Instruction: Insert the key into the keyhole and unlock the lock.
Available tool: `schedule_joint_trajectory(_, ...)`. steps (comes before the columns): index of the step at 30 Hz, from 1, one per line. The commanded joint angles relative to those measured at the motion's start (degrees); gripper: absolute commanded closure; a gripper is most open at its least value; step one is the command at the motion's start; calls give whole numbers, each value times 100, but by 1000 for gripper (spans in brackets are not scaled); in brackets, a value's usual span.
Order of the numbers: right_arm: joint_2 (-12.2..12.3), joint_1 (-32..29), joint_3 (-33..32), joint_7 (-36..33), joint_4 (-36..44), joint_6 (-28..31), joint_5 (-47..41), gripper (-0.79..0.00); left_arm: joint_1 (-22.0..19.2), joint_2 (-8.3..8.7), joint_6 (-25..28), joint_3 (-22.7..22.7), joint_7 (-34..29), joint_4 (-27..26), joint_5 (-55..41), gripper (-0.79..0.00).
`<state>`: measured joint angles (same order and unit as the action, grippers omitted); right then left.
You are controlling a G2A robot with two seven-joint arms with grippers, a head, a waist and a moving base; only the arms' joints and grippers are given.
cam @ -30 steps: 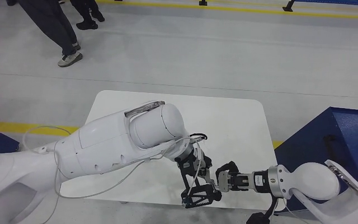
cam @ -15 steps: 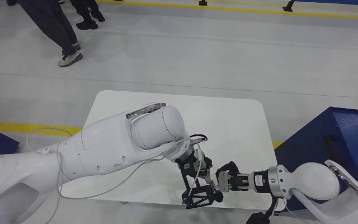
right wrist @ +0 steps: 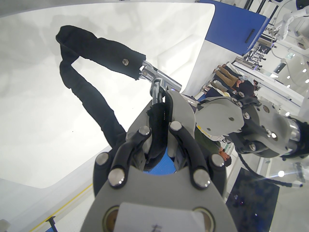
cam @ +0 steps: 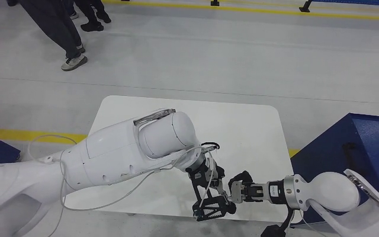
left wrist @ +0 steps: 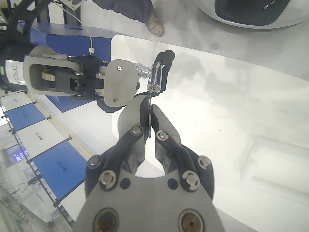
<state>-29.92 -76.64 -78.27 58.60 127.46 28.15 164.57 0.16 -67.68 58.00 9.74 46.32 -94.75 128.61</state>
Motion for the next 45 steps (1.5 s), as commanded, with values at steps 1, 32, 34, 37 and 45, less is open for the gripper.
schedule_joint_trajectory(1,0,0,0,0,0,0,0,0,-36,21,0,0,0,-21,-29,0)
schedule_joint_trajectory(32,0,0,0,0,0,0,0,0,15,95,0,0,0,-92,2,0)
schedule_joint_trajectory(34,0,0,0,0,0,0,0,0,37,84,0,0,0,-75,13,0)
schedule_joint_trajectory(37,0,0,0,0,0,0,0,0,56,64,0,0,0,-56,6,0)
schedule_joint_trajectory(45,0,0,0,0,0,0,0,0,90,19,0,0,0,-15,10,0)
